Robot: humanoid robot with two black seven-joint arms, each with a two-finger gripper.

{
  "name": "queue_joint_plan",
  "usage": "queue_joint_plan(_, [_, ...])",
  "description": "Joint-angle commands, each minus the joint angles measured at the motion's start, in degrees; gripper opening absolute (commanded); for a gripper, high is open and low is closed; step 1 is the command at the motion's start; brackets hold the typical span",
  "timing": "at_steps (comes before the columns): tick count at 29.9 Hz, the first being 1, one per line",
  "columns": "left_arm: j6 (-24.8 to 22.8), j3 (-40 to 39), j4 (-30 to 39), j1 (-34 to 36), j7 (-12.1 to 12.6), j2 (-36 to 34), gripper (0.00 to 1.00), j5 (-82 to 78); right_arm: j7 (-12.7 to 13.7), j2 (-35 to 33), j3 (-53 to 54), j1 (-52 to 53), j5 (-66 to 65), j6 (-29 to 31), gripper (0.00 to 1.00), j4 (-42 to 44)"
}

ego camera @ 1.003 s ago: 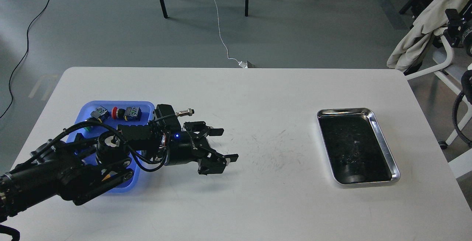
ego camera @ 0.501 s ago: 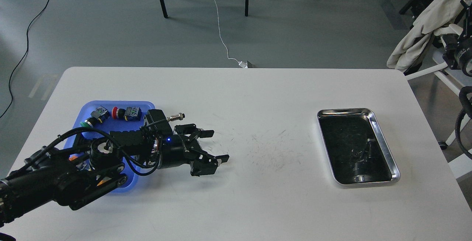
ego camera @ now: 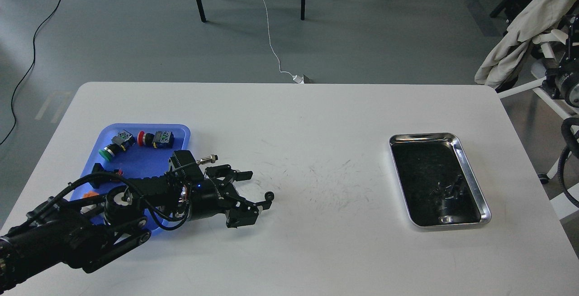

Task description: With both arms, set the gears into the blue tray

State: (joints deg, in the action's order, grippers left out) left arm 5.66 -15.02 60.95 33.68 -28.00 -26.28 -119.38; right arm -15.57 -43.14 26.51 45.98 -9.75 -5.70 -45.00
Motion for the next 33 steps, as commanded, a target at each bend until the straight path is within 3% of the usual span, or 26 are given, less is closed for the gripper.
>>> queue_joint_plan(1, [0.92, -0.01, -1.26, -0.11, 0.00, 0.00, 0.99, 0.11, -0.07, 0.68, 0.39, -1.51, -0.01, -0.63, 0.99, 0.00])
queue_joint_plan(15, [4.53, 4.21, -0.21, -0.63, 0.00, 0.62, 0.96, -0.85, -0.25, 1.39, 0.21, -2.57, -0.01, -0.28, 0.99, 2.99])
queue_joint_plan(33, [8.13, 5.00, -1.44, 5.26, 0.00, 1.94, 0.93, -5.62, -0.25, 2.62, -0.23, -2.39, -0.10, -0.37, 0.99, 3.26])
